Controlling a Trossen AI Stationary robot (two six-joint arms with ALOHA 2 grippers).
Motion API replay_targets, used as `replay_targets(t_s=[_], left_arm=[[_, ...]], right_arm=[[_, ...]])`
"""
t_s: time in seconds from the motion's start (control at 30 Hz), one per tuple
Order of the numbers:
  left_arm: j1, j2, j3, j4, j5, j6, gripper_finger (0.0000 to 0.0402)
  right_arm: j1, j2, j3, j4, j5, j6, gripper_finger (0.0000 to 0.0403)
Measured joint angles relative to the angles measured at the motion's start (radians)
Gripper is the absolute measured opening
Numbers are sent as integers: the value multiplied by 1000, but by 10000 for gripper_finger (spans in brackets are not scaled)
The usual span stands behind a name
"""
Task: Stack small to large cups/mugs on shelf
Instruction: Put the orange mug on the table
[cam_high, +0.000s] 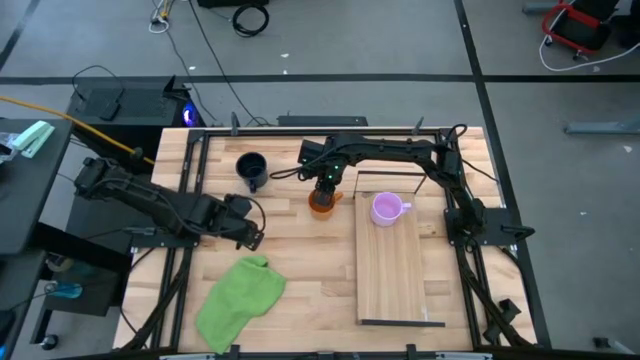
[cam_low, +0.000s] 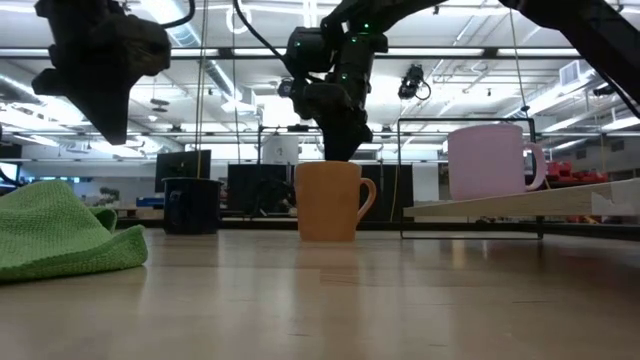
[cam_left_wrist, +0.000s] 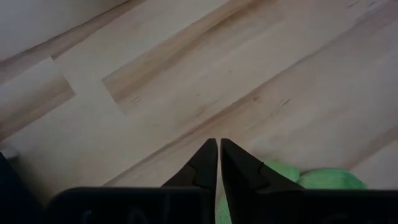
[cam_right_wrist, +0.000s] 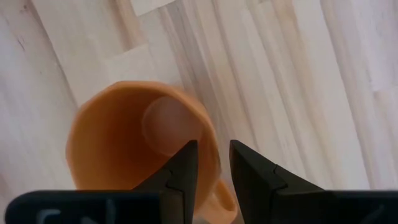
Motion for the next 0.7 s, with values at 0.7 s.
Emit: replay_targets(t_s=[0.7], left_arm=[[-8, 0, 0, 21, -10, -4, 26]], right_arm=[[2, 0, -17, -21, 4, 23, 100]])
